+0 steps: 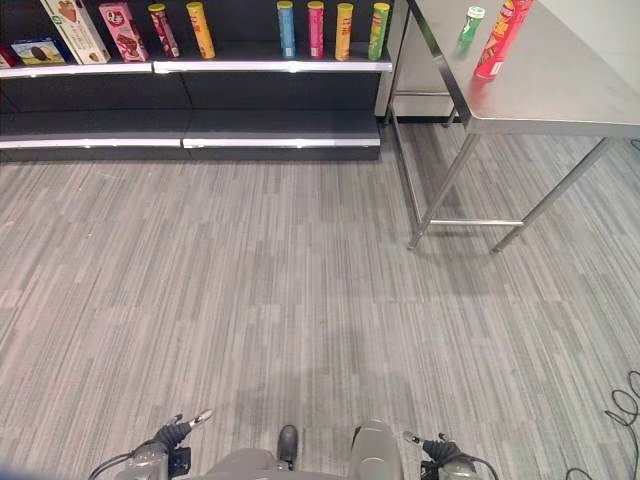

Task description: Put the goods on the table back onto the shelves and tidy them up.

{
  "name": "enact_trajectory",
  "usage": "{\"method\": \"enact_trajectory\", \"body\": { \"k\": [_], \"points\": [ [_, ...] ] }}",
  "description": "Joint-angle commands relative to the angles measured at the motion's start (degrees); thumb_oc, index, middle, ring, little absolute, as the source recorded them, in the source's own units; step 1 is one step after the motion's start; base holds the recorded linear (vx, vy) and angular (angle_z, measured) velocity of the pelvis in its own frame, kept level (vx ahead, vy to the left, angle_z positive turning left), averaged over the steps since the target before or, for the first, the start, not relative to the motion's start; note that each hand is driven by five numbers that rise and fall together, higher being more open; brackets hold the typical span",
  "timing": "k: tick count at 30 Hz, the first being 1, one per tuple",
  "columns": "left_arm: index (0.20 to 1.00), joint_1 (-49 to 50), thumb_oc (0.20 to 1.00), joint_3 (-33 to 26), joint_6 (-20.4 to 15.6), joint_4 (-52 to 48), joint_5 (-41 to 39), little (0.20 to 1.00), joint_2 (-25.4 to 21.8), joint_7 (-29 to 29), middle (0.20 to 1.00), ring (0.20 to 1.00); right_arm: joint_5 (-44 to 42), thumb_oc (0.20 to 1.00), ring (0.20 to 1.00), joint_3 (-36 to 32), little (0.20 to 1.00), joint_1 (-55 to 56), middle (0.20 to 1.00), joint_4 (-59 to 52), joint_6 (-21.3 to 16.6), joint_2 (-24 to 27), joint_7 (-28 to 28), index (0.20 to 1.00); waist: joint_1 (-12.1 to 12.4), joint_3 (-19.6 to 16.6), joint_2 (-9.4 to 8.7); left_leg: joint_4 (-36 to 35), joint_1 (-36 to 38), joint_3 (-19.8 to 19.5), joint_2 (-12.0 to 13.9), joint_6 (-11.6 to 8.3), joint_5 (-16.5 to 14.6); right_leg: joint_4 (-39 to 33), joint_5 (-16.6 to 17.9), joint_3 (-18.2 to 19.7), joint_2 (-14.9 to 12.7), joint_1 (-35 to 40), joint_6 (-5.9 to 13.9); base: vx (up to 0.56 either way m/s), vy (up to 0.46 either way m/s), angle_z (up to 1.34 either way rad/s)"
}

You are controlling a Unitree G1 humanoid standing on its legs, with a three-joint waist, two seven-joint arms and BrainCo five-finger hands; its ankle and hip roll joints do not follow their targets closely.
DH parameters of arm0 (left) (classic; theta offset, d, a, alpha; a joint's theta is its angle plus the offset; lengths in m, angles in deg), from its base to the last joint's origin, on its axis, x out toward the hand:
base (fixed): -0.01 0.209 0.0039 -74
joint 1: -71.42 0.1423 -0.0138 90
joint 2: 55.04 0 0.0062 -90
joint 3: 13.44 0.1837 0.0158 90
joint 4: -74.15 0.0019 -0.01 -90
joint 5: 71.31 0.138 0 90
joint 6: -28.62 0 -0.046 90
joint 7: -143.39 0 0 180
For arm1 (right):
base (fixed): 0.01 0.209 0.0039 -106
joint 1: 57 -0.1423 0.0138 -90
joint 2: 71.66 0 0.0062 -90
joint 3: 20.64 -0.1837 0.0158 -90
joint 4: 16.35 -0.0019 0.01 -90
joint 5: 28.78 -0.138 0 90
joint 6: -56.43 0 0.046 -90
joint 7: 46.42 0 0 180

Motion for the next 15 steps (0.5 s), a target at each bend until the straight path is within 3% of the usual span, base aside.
{"method": "enact_trajectory", "body": {
  "k": [1,4,6,8,10,13,15],
  "points": [
    [1.0,-1.61,1.0,-0.38,-1.06,-1.54,0.09,1.0,-1.66,-0.38,1.0,1.0,-1.73,1.0,1.0,0.55,1.0,-0.68,1.0,-0.62,-0.06,1.46,0.45,1.0,-1.38,-0.2,-0.95,2.21,4.25,-6.35,1.23,-4.67,-9.18,-13.15,8.57,-2.18,5.47,-0.08,1.0,0.29,-0.078,-0.11],
    [1.0,-2.08,1.0,-0.76,-1.1,-1.2,0.03,1.0,-1.55,-0.61,1.0,1.0,-1.65,1.0,1.0,0.93,1.0,-0.4,1.0,-1.27,-0.23,1.25,0.91,1.0,-2.72,-0.05,-1.92,1.16,7.65,-7.22,1.21,-5.2,-10.85,-22.43,11.97,-6.06,8.29,-2.91,2.61,0.34,-0.074,-0.05],
    [1.0,-2.3,1.0,-0.85,-1.34,-0.95,-0.02,1.0,-1.19,-0.56,1.0,1.0,-1.47,1.0,1.0,1.16,1.0,0.29,1.0,-1.35,-0.45,1.1,0.93,1.0,-3.33,-0.4,-2.16,0.5,9.86,-8.05,1.67,-5.87,-11.88,-25.4,13.0,-8.28,9.57,-2.9,2.59,0.43,-0.114,0.18],
    [1.0,-2.3,1.0,-0.33,-1.54,-1.3,0.29,1.0,-1.03,-0.44,1.0,1.0,-1.46,1.0,1.0,0.85,1.0,1.49,1.0,-1.11,-0.58,1.27,0.86,1.0,-3.6,-1.1,-2.27,0.58,11.01,-9.47,2.41,-6.62,-13.05,-25.99,12.81,-8.21,9.56,-2.08,1.81,0.5,-0.183,0.61],
    [1.0,-2.15,1.0,0.34,-1.59,-1.65,1.2,1.0,-0.6,-0.37,1.0,1.0,-1.19,1.0,1.0,0.87,1.0,1.96,1.0,-0.64,-0.5,1.58,0.85,1.0,-3.98,-2.4,-1.81,1.86,11.31,-9.15,4.78,-8.15,-12.04,-25.74,13.11,-7.87,10.9,-0.25,0.27,0.44,-0.229,0.5],
    [1.0,-1.71,1.0,0.68,-1.71,-2.14,0.46,1.0,-0.09,-0.34,1.0,1.0,-2.37,1.0,1.0,0.57,1.0,2.01,1.0,-0.8,-1.13,1.97,0.99,1.0,-4.29,-3.89,0.17,9.45,9.97,-9.58,8.11,-11.18,-4.42,-24.37,11.7,-8.32,12.41,1.88,-1.4,0.4,-0.211,0.43],
    [1.0,-1.28,1.0,0.97,-1.72,-3.06,0.01,1.0,0.01,-0.17,1.0,1.0,-3.89,1.0,1.0,0.32,1.0,1.52,1.0,-1.47,-1.91,2.16,1.03,1.0,-4.43,-3.73,0.2,18.42,6.02,-8.37,8.84,-13.14,1.45,-24.57,9.89,-8.23,12.93,4.58,-2.86,0.24,-0.13,0.17]
  ]
}}
